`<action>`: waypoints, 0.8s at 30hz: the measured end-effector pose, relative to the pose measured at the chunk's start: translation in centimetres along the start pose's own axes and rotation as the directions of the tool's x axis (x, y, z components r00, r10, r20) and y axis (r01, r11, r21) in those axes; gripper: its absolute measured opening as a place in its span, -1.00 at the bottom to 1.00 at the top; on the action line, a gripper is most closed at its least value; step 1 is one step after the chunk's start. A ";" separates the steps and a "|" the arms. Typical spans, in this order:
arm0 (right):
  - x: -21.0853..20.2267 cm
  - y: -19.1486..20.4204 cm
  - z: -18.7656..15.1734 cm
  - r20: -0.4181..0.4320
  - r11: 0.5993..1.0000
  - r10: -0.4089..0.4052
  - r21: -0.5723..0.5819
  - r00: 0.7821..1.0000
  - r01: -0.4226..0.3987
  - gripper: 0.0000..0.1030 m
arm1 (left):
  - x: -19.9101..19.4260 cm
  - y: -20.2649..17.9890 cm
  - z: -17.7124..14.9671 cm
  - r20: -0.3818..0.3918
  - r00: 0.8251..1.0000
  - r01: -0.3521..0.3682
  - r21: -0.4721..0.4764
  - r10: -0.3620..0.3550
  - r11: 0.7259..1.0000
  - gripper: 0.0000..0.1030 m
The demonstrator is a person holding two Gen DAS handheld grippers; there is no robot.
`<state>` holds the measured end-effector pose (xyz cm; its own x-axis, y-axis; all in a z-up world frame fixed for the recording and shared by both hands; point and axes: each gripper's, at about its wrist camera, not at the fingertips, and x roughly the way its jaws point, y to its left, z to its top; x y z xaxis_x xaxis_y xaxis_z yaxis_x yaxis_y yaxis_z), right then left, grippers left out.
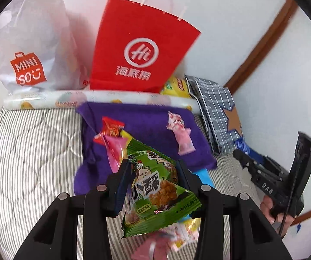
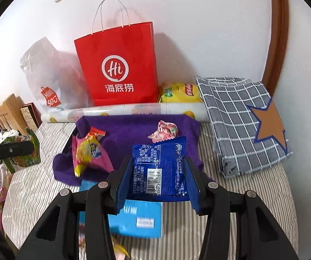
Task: Organize snacks
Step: 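Carry the green bag with the left tool while the right tool carries the blue packet over the towel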
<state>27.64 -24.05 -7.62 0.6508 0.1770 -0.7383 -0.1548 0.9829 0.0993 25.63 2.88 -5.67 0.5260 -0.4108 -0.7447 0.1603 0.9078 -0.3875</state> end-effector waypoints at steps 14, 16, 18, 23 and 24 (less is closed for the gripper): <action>9.4 -1.5 1.9 -0.084 0.999 0.013 0.045 0.996 -0.009 -0.09 | 5.1 3.5 7.2 0.011 0.999 -0.031 -0.057 0.031 0.998 -0.21; 10.7 -1.5 1.7 -0.110 0.999 0.018 0.039 0.994 -0.014 -0.09 | 6.4 3.9 7.6 -0.003 0.999 -0.033 -0.064 0.033 0.997 -0.21; 11.8 -1.3 1.3 -0.138 1.000 0.020 0.017 0.990 -0.018 -0.09 | 7.9 4.5 8.1 -0.023 1.000 -0.021 -0.074 0.019 0.997 -0.21; 13.8 -1.3 0.1 -0.185 0.999 0.028 -0.012 0.982 -0.031 -0.09 | 10.4 5.0 9.1 -0.052 0.999 -0.017 -0.095 0.012 0.995 -0.21; 14.1 -1.4 -0.1 -0.195 0.999 0.033 -0.013 0.980 -0.036 -0.09 | 11.0 5.0 9.3 -0.060 0.998 -0.017 -0.094 0.012 0.995 -0.21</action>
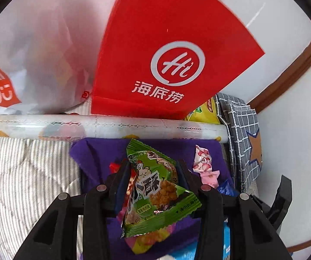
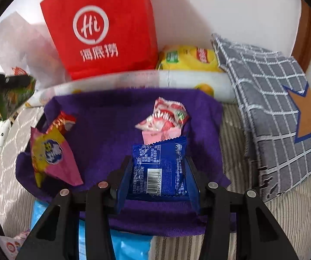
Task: Organize snacks
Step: 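Carry the green bag with the left tool while the right tool carries the blue packet over the towel, then open both tools to drop the green bag and blue packet onto the purple towel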
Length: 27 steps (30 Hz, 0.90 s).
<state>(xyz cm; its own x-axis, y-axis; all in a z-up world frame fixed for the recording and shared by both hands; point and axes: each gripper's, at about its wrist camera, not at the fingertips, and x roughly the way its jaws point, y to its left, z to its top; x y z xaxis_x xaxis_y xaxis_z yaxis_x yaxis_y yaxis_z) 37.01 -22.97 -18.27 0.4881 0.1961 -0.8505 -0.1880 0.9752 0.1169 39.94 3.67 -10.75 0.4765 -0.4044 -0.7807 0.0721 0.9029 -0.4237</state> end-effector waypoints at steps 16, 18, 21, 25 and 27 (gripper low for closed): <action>1.6 0.2 -0.7 -0.046 0.999 0.030 -0.023 0.998 -0.031 -0.08 | 6.8 -0.2 -0.4 -0.108 0.994 -0.005 0.018 0.007 1.000 -0.21; 1.8 0.2 -0.6 -0.048 0.999 0.021 -0.028 0.999 -0.022 -0.08 | 7.3 -0.4 -0.6 -0.121 0.993 -0.007 0.018 0.009 1.000 -0.21; 1.7 0.3 -0.6 -0.038 0.999 0.000 -0.037 0.999 -0.002 -0.06 | 7.5 -0.9 -0.8 -0.122 0.992 -0.007 0.045 0.012 0.999 -0.21; 1.4 0.3 -0.7 -0.035 0.999 -0.009 -0.037 0.999 0.008 -0.04 | 7.5 -1.0 -0.9 -0.119 0.993 -0.002 0.050 0.008 0.999 -0.21; 0.9 0.3 -0.6 -0.025 0.999 -0.013 -0.032 1.000 0.012 0.00 | 7.4 -0.9 -0.9 -0.118 0.993 -0.001 0.048 0.007 0.999 -0.20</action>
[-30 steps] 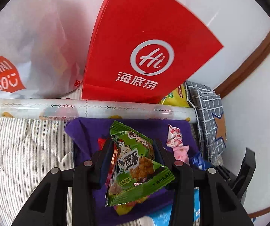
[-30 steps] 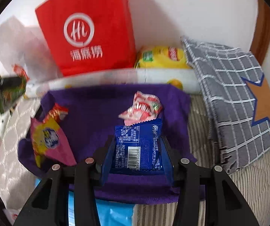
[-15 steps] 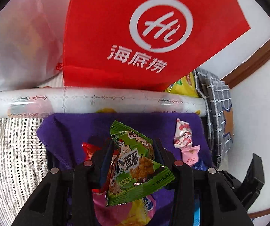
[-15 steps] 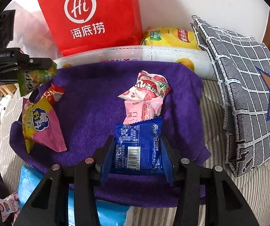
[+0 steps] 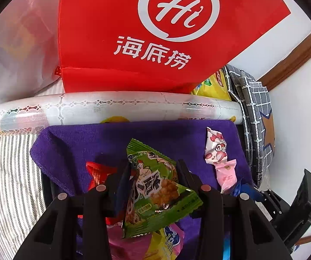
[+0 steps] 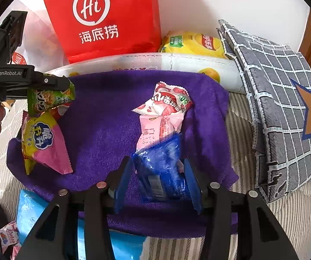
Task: Organize snacks
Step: 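Open both tools to drop the green bag and blue packet onto the purple towel, then grasp the yellow chip bag with the right tool while the left tool approaches the pink bag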
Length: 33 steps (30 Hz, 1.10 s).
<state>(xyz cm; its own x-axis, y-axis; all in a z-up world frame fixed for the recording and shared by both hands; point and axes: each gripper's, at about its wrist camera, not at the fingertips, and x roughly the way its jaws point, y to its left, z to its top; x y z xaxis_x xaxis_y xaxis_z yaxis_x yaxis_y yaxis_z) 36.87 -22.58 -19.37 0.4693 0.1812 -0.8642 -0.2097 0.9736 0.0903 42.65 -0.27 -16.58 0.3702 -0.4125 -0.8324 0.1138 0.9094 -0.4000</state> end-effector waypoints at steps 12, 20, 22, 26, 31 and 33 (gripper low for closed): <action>-6.1 -0.9 -0.8 0.110 0.997 -0.039 0.072 0.993 0.031 0.23 | -3.6 -1.7 -0.5 0.069 0.998 0.000 0.048 -0.003 0.999 0.28; -11.7 -1.3 -2.5 0.177 0.991 -0.087 0.119 0.980 0.067 0.23 | -7.0 -2.7 -3.2 0.094 0.996 -0.011 0.068 0.005 0.998 0.30; -12.8 -1.2 -3.1 0.189 0.989 -0.096 0.127 0.977 0.072 0.23 | -7.8 -2.9 -4.2 0.098 0.995 -0.021 0.073 0.014 0.997 0.30; -14.9 -1.0 -4.2 0.209 0.987 -0.102 0.140 0.972 0.073 0.23 | -9.6 -3.3 -6.4 0.112 0.993 -0.044 0.083 0.034 0.996 0.30; -17.6 -0.4 -5.9 0.235 0.987 -0.106 0.143 0.966 0.073 0.23 | -11.7 -3.7 -9.2 0.130 0.990 -0.061 0.092 0.049 0.994 0.30; -18.7 0.0 -6.7 0.245 0.988 -0.104 0.140 0.964 0.071 0.23 | -12.5 -3.9 -10.5 0.138 0.989 -0.066 0.092 0.053 0.994 0.30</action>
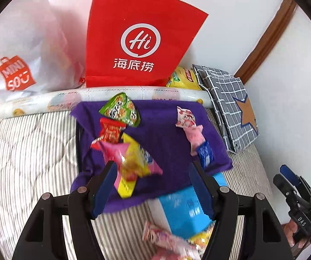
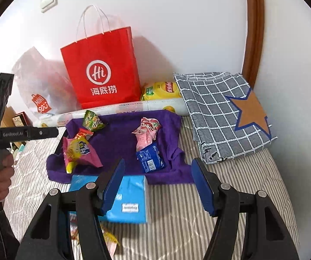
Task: Organize snacks
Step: 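Grasp the yellow chip bag with the right tool while the left tool approaches the pink bag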
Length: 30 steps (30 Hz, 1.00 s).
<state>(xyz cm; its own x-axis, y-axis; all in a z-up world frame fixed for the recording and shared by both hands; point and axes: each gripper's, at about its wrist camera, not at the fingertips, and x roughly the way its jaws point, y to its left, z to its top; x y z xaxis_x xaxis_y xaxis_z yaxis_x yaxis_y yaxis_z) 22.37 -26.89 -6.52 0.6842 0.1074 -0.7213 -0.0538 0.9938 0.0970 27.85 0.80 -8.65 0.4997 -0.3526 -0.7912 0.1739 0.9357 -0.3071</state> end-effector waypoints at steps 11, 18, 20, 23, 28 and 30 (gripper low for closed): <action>-3.0 1.7 -4.1 0.007 0.999 0.013 -0.033 1.000 -0.013 0.24 | -3.9 -0.2 -5.6 0.013 1.000 -0.022 -0.003 0.022 1.000 0.30; -0.7 3.3 -7.3 -0.089 0.995 0.097 -0.023 0.991 -0.099 0.24 | -4.2 1.4 -8.9 -0.010 0.999 -0.049 -0.024 0.049 0.999 0.30; 0.0 3.9 -8.1 -0.110 0.992 0.122 -0.025 0.986 -0.126 0.24 | -4.2 2.0 -9.6 -0.019 0.999 -0.050 -0.036 0.050 0.998 0.30; 1.0 4.9 -9.0 -0.150 0.987 0.154 -0.032 0.977 -0.160 0.36 | -4.4 3.0 -10.5 -0.026 0.999 -0.049 -0.050 0.048 0.998 0.33; 2.2 6.7 -9.9 -0.151 0.984 0.155 -0.065 0.976 -0.166 0.57 | -4.4 4.6 -11.9 -0.038 0.998 -0.046 -0.080 0.043 0.996 0.35; 2.9 7.0 -10.0 -0.158 0.984 0.156 -0.062 0.975 -0.167 0.57 | -4.3 5.3 -12.3 -0.044 0.998 -0.043 -0.096 0.039 0.994 0.35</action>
<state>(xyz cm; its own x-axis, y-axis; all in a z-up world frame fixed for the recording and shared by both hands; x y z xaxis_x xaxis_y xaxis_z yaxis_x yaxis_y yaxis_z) 16.70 -19.36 -14.74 0.5437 0.2640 -0.7966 -0.2129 0.9616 0.1734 16.19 7.09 -13.40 0.4687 -0.3157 -0.8250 0.0698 0.9443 -0.3217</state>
